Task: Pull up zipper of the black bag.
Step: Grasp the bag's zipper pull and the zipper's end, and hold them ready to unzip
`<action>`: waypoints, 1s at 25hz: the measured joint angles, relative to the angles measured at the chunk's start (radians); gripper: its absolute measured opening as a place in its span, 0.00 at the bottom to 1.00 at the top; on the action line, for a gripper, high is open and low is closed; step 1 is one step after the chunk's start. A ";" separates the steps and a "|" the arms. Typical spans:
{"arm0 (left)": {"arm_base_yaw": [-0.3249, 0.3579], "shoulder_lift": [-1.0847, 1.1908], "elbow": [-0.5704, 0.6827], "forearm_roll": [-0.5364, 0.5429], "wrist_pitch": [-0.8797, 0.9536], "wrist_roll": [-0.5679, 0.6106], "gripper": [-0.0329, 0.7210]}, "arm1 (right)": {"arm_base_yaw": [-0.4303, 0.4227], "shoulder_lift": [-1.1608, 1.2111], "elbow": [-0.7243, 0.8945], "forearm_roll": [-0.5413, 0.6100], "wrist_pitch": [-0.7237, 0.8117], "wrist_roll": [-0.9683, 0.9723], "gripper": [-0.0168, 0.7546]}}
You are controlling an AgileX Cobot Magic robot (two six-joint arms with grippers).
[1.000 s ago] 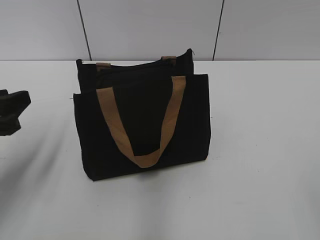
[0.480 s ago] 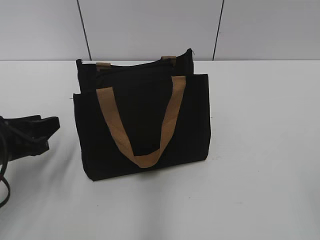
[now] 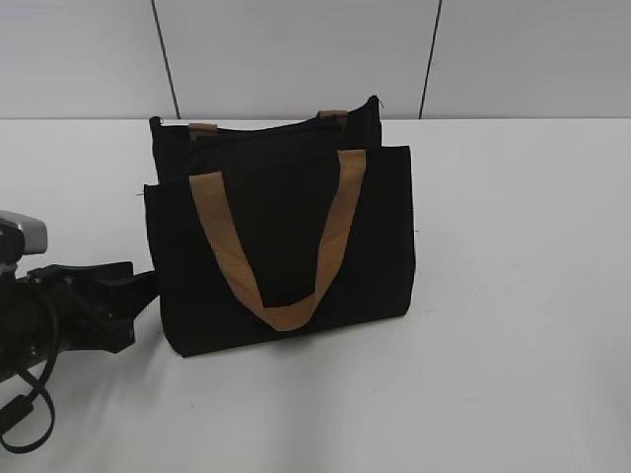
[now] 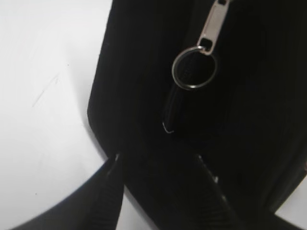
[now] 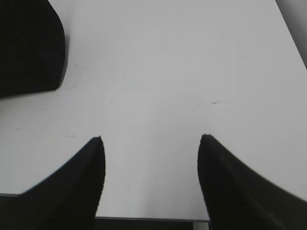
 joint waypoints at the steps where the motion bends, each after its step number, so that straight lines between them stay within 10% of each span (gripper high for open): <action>1: 0.005 0.027 0.000 0.002 -0.025 0.012 0.51 | 0.000 0.000 0.000 0.000 0.000 0.000 0.64; 25: 0.081 0.097 -0.140 0.208 -0.067 0.033 0.49 | 0.000 0.000 0.000 0.000 0.000 0.000 0.64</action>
